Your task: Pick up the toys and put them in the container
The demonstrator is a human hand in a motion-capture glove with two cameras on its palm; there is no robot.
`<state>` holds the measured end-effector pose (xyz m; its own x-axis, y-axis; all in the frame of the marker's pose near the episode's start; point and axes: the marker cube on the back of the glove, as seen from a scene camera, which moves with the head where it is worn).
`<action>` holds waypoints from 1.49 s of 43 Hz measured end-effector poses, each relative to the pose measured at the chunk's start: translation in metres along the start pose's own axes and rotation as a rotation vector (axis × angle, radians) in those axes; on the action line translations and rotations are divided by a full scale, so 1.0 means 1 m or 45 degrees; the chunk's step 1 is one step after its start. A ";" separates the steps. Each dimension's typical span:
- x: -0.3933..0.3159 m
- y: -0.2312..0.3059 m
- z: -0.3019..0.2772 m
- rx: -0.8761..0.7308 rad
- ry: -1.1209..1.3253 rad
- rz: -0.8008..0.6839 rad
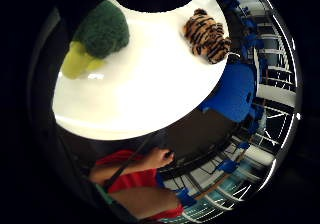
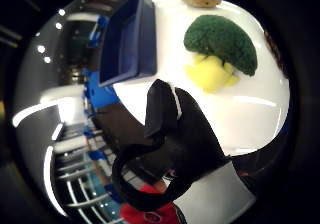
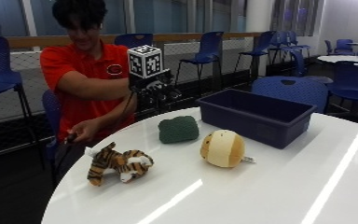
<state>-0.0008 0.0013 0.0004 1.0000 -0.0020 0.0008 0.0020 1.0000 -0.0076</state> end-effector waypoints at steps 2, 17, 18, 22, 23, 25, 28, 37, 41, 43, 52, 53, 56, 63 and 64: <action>0.000 0.000 0.000 -0.001 0.000 0.000; 0.000 0.002 -0.001 0.031 -0.021 -0.026; 0.000 0.002 0.000 0.034 -0.026 -0.029; 0.000 0.002 0.001 0.048 -0.039 -0.046; 0.000 0.002 0.001 0.054 -0.041 -0.050; -0.001 0.001 0.002 0.066 -0.047 -0.056; -0.001 -0.002 0.004 0.085 -0.062 -0.067; 0.007 -0.026 0.025 0.069 -0.034 -0.071; 0.009 -0.036 0.038 0.052 -0.022 -0.075; 0.009 -0.041 0.043 0.046 -0.014 -0.078; 0.006 -0.071 0.063 -0.003 0.049 -0.047; 0.004 -0.074 0.066 -0.004 0.064 -0.048; 0.002 -0.083 0.071 -0.007 0.109 -0.050; -0.003 -0.099 0.082 -0.028 0.138 -0.062; -0.004 -0.101 0.083 -0.027 0.137 -0.068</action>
<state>-0.0047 -0.0994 0.0844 0.9928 -0.0572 -0.1056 0.0541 0.9980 -0.0316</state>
